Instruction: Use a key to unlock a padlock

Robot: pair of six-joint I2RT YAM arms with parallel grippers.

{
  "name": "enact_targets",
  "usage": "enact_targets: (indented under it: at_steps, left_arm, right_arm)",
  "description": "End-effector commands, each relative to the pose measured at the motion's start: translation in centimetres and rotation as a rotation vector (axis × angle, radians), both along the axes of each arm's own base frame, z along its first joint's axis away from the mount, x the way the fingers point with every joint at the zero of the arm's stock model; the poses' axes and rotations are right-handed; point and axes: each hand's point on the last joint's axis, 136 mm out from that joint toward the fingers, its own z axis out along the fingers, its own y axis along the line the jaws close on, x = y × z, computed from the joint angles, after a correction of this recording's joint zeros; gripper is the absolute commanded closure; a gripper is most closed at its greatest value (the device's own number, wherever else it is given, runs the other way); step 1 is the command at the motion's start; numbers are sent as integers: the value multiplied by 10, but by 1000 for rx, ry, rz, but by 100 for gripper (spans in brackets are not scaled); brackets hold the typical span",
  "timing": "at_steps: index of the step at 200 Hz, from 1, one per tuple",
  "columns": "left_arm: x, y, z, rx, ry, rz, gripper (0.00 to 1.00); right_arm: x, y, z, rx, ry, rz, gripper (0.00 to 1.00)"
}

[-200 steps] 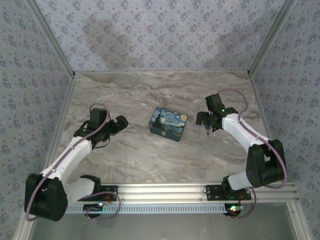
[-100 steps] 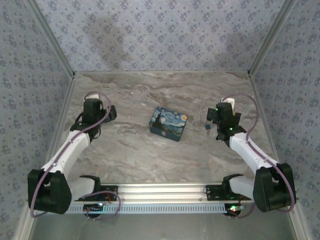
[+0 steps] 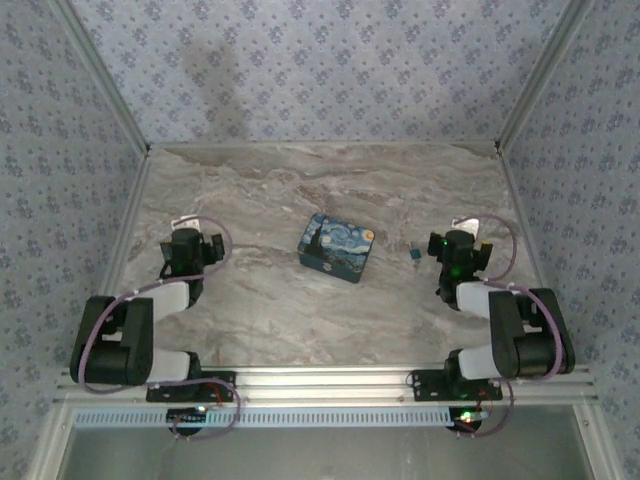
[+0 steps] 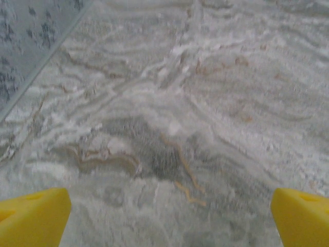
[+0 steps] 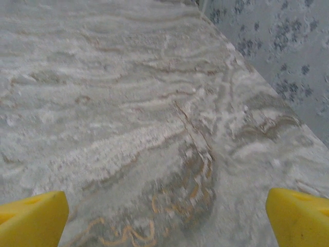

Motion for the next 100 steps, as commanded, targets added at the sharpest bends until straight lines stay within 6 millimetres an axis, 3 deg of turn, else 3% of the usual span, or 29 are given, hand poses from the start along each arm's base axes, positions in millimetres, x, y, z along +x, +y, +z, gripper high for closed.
enact_targets:
  at_steps: [1, 17, 30, 41, 56, 100]
  left_arm:
    - [21, -2, 32, 30, -160, -49, 0]
    - [19, 0, 22, 9, -206, -54, 0]
    - [23, -2, 13, 14, -224, -72, 0]
    - [27, -5, 4, 11, -134, -82, 0]
    - [32, 4, 6, -19, -146, -54, 0]
    - [31, 5, 5, -21, -136, -49, 0]
  right_arm:
    - [21, 16, 21, -15, -125, 118, 0]
    - [24, 25, 9, 23, -103, 188, 0]
    - [28, 16, 6, 16, -106, 143, 0]
    - [27, 13, 4, 63, -86, 131, 0]
    - [27, 15, 5, 29, -80, 139, 0]
    - [30, 16, 4, 51, -80, 157, 0]
